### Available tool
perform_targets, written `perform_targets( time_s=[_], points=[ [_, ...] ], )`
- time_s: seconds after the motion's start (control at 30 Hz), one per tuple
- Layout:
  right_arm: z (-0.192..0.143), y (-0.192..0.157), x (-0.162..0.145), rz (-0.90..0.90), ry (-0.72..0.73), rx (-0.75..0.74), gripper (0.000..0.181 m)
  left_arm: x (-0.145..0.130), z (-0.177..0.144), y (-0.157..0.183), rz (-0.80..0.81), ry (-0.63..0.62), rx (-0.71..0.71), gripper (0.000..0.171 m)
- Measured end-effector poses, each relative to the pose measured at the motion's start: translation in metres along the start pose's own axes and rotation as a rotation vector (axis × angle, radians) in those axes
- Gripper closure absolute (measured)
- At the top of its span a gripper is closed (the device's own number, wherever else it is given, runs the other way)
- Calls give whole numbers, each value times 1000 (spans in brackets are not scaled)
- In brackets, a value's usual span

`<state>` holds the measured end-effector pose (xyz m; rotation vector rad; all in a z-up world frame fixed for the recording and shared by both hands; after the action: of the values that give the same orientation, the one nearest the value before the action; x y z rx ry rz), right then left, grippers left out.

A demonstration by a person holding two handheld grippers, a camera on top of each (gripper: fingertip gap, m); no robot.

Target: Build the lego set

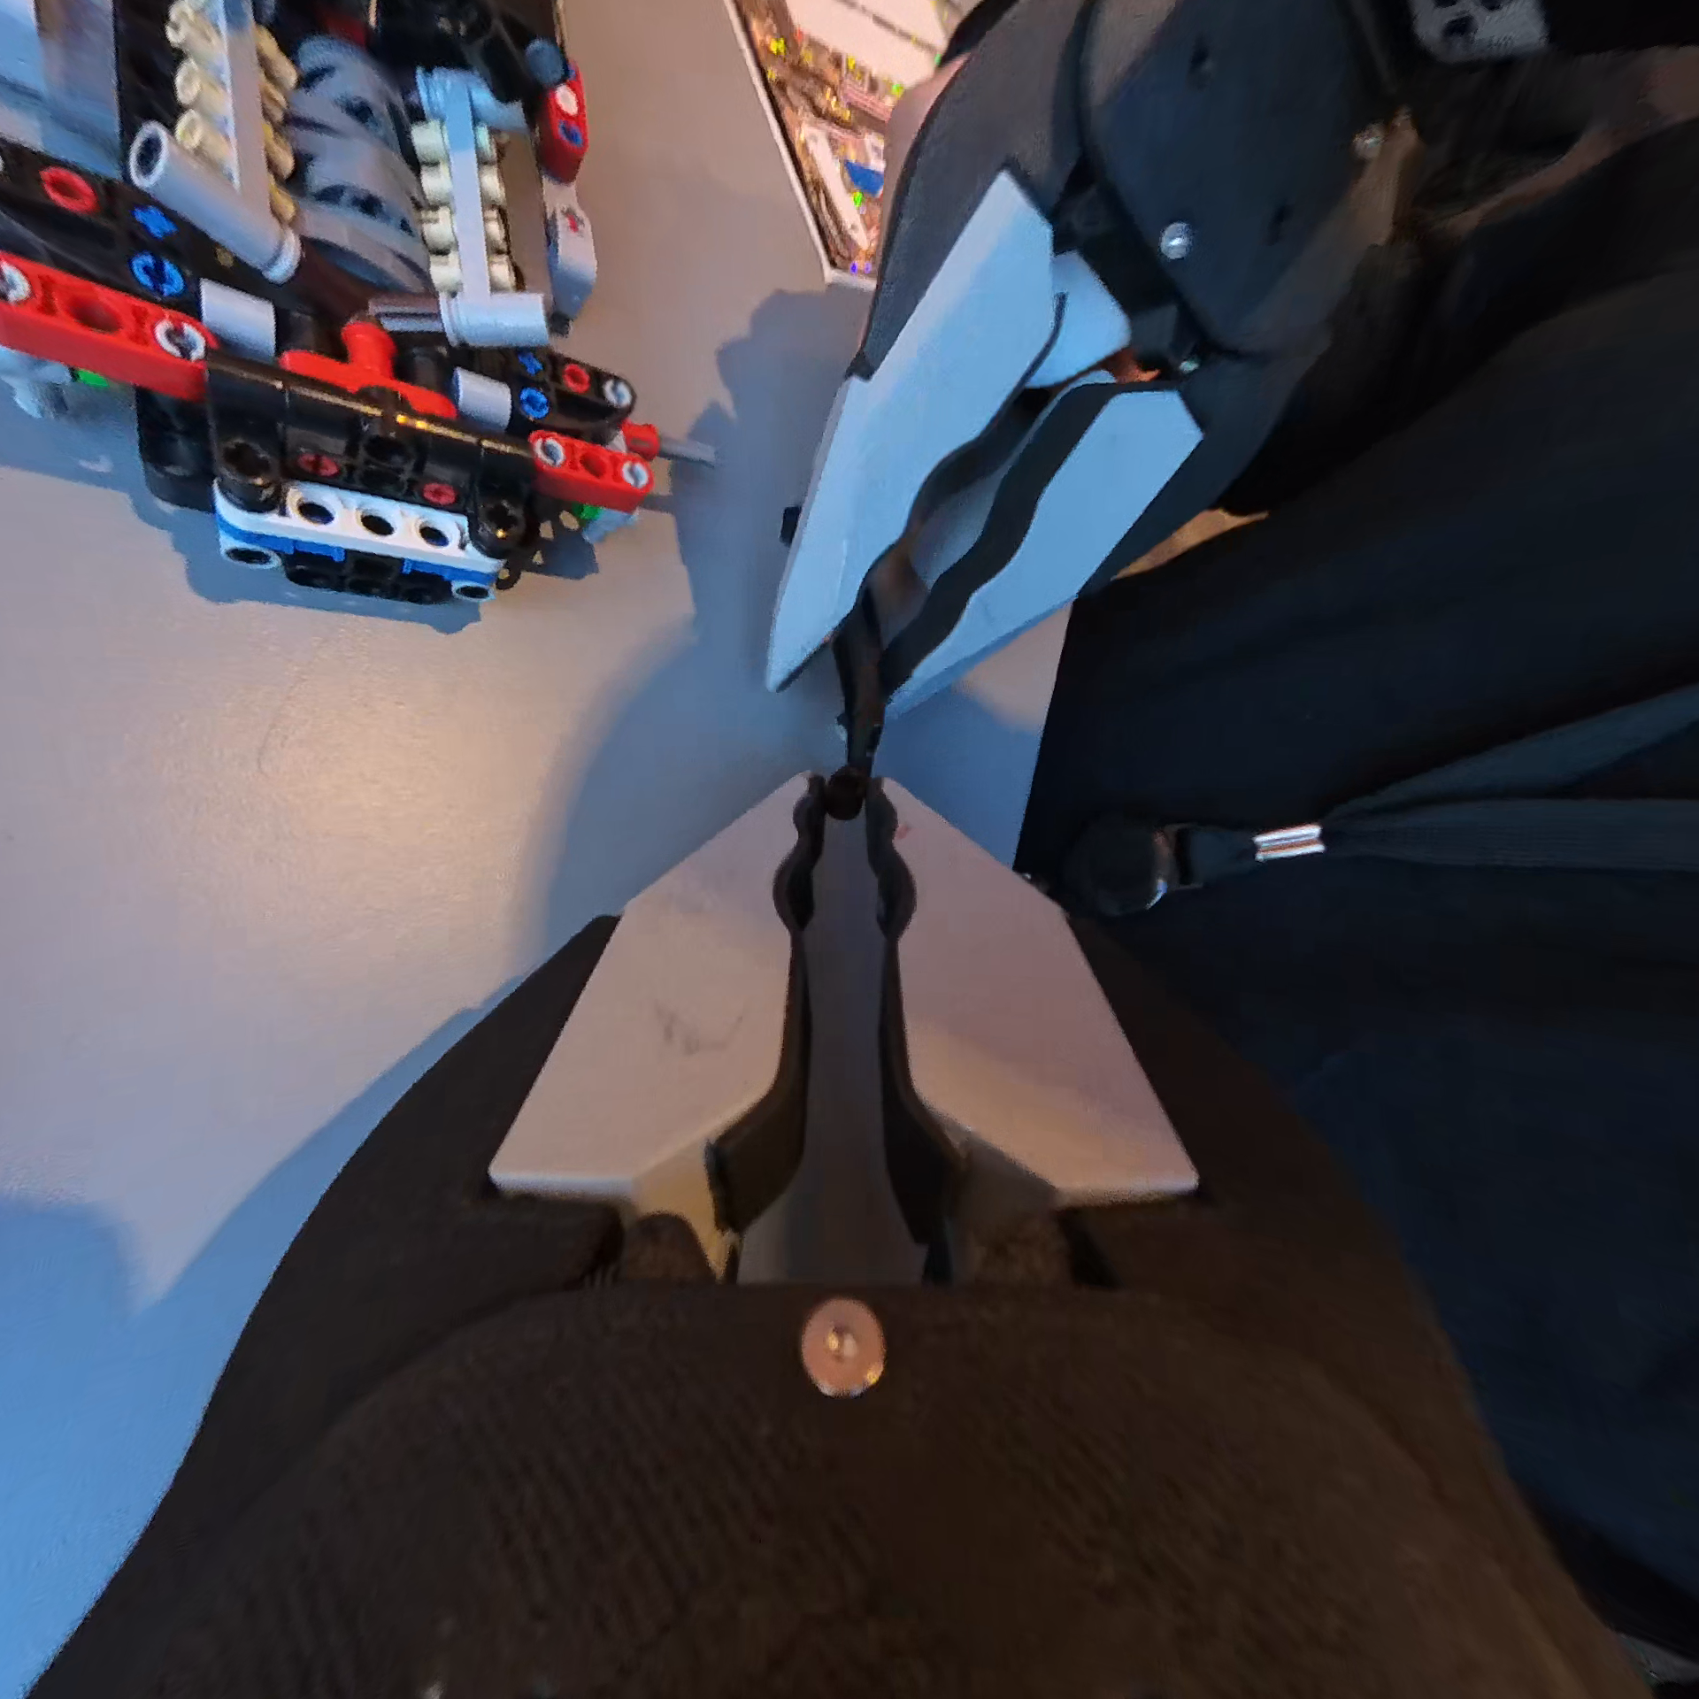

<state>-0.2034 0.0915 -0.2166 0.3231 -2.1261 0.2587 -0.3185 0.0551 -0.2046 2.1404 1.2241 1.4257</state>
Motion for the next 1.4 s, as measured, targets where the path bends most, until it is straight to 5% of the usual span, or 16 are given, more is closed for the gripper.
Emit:
perform_targets(
  time_s=[0.07, 0.4, 0.93, 1.03, 1.17, 1.4],
  points=[
    [-3, 1, 1, 33, 21, 0, 181, 1, -2, 2, 8, 14, 12, 163],
    [-3, 3, -6, 142, 47, 21, 181, -2, -8, 2, 214, 43, 205, 146],
    [-16, -7, 3, 319, 86, 244, 181, 1, 24, 31, 894, -185, 425, 114],
    [-19, -8, 5, 364, 122, 295, 181, -5, 35, 25, 916, -257, 439, 123],
    [-20, -6, 2, 393, 125, 302, 181, -7, 42, 27, 961, -256, 425, 171],
    [-22, -2, 0, 384, 130, 269, 181, 1, 40, 23, 695, -136, 340, 171]
  ],
)
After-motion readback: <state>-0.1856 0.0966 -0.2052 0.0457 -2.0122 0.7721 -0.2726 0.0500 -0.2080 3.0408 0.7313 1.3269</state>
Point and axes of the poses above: each gripper's, where its closed fingertips meet, z out along the fingers, x out of its top, y = z × x across the jaws, the point moved 7 cm from there along -z, back along the fingers, and after that the axes turned 8 degrees about y, right-handed, at the moved point
